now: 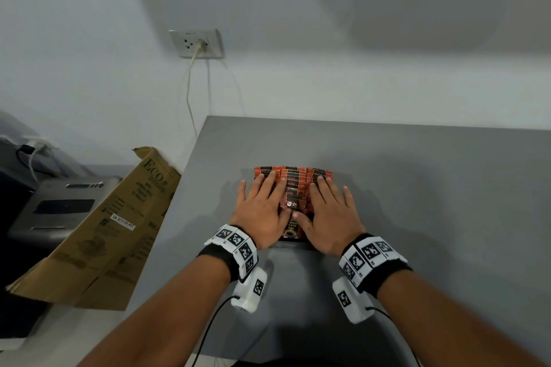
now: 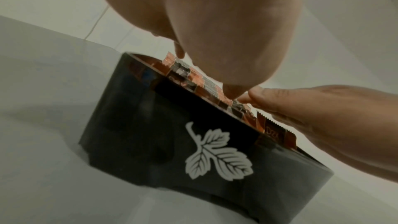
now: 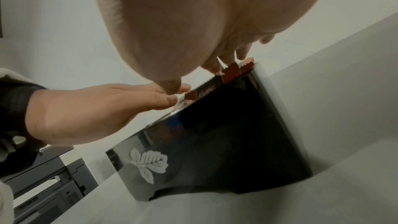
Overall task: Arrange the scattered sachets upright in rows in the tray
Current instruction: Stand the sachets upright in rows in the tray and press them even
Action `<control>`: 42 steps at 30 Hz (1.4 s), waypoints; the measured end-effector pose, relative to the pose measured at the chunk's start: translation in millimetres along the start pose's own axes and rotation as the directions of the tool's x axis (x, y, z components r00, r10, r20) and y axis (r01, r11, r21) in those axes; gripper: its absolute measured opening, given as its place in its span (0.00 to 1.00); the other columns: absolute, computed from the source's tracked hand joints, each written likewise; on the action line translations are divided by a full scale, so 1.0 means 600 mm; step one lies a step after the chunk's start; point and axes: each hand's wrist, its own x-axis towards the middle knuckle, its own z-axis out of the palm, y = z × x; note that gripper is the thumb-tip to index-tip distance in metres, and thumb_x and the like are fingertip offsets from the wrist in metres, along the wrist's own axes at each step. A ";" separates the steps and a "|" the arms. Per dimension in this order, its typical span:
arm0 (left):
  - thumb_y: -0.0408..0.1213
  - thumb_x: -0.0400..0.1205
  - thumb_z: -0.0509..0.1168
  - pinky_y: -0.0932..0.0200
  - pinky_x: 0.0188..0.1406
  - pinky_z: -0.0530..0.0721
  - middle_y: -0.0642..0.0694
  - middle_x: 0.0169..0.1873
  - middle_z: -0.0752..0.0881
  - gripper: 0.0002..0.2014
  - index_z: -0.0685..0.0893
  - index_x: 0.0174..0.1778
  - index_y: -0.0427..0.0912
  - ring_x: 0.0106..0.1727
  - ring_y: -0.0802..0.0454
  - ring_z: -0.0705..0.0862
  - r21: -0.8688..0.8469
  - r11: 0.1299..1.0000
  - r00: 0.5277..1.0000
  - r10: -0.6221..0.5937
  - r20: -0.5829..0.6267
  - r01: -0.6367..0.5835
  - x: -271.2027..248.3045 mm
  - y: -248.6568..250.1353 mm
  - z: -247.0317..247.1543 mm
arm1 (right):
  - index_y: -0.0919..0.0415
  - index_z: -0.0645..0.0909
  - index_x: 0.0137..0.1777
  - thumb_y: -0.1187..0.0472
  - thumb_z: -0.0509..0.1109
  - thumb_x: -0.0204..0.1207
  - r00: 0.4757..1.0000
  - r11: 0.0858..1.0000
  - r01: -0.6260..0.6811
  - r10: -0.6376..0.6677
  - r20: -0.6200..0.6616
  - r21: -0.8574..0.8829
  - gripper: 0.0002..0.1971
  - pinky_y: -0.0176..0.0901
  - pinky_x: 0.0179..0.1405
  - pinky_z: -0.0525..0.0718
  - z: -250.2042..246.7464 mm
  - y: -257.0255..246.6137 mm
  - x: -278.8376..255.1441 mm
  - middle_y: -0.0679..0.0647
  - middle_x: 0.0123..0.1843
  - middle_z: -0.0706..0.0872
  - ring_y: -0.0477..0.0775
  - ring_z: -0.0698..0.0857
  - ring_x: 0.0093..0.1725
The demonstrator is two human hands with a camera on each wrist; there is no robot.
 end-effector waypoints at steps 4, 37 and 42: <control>0.60 0.86 0.46 0.33 0.85 0.41 0.46 0.89 0.49 0.36 0.51 0.89 0.49 0.89 0.44 0.43 0.006 1.000 0.999 -0.014 0.051 0.014 0.011 -0.003 0.003 | 0.59 0.50 0.88 0.29 0.42 0.81 0.998 1.000 -0.023 0.023 0.050 -0.002 0.44 0.64 0.86 0.41 -0.004 0.002 0.006 0.57 0.90 0.51 0.57 0.46 0.89; 0.62 0.85 0.42 0.27 0.82 0.38 0.47 0.89 0.48 0.35 0.50 0.88 0.53 0.88 0.40 0.42 -0.010 0.999 0.995 -0.039 0.093 0.040 0.038 -0.001 0.007 | 0.57 0.49 0.88 0.29 0.42 0.81 0.999 1.000 0.007 -0.007 0.039 0.013 0.43 0.64 0.86 0.42 -0.016 0.013 0.042 0.53 0.90 0.49 0.55 0.43 0.89; 0.59 0.86 0.44 0.28 0.83 0.37 0.47 0.89 0.46 0.32 0.51 0.88 0.56 0.88 0.40 0.42 0.015 1.000 0.996 -0.009 0.090 0.007 0.034 0.004 0.005 | 0.55 0.49 0.88 0.27 0.40 0.80 0.998 1.000 0.024 -0.024 0.051 0.013 0.44 0.64 0.86 0.40 -0.017 0.016 0.032 0.51 0.90 0.47 0.55 0.41 0.89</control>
